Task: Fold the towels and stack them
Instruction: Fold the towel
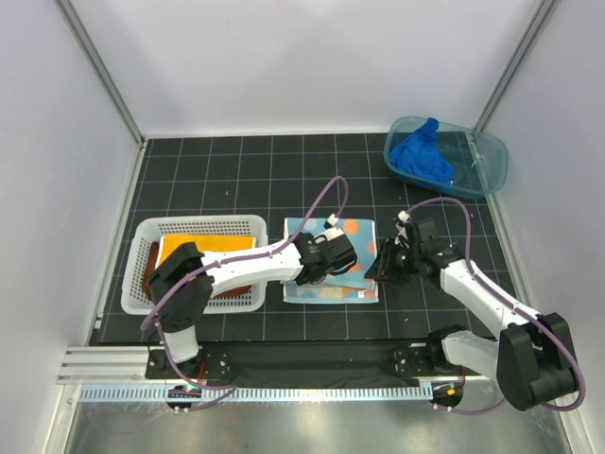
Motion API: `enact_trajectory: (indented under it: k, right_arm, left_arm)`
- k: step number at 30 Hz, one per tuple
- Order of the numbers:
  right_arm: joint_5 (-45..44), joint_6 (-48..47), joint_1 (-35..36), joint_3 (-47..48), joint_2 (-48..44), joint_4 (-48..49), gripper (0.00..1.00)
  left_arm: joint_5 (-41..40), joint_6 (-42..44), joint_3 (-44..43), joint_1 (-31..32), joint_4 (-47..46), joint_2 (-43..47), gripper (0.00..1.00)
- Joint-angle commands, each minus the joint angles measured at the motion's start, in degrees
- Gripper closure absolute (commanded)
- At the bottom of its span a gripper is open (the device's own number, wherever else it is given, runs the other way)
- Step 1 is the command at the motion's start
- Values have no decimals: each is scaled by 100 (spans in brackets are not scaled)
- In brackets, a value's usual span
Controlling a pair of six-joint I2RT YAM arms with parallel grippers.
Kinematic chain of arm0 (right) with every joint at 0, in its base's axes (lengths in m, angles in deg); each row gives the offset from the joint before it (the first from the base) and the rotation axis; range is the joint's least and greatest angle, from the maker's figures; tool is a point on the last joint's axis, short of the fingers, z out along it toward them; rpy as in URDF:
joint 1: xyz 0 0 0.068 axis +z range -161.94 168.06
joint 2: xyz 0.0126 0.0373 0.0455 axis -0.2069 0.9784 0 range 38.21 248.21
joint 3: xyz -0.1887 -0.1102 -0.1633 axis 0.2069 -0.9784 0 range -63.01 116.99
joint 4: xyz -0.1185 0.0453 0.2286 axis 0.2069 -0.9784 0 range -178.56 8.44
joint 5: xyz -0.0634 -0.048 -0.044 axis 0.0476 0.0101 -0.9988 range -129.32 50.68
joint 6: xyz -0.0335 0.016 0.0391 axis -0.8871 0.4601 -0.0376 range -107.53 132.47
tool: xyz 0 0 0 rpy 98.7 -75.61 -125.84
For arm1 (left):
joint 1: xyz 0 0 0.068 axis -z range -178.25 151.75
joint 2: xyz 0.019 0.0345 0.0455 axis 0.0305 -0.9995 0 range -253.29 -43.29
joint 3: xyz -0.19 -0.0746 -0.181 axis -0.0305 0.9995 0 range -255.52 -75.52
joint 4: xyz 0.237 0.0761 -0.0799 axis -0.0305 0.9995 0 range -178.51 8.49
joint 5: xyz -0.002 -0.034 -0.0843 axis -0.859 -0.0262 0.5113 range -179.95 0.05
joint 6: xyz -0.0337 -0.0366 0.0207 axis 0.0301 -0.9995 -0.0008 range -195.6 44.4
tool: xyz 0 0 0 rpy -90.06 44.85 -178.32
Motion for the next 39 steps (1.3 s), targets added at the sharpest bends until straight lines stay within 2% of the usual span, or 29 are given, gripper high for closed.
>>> enact_trajectory:
  k: [1, 3, 7, 9, 15, 20, 27, 39]
  right_arm:
    - [-172, 82, 49, 18, -213, -53, 62]
    - [-251, 55, 84, 62, -310, -202, 57]
    - [-409, 46, 102, 80, -372, -335, 55]
    - [-549, 73, 137, 45, -381, -361, 55]
    - [-1059, 222, 242, 0, -442, -518, 55]
    - [-1323, 319, 383, -17, -547, -590, 55]
    - [-1640, 486, 594, -193, -548, -397, 57]
    - [-1789, 547, 743, -289, -442, -203, 62]
  left_arm:
    - [211, -441, 107, 53, -103, 376, 65]
    - [448, -565, 204, 53, -260, 675, 49]
    - [641, -960, 529, 44, -692, 1150, 44]
    - [494, -1362, 617, 35, -728, 1247, 43]
    - [449, -1786, 538, 9, -613, 1063, 43]
    - [562, -2682, 634, -290, -244, 1001, 44]
    - [1265, -3043, 1486, -571, -1051, 1212, 50]
    - [1740, -3210, 1760, -808, -1588, 817, 58]
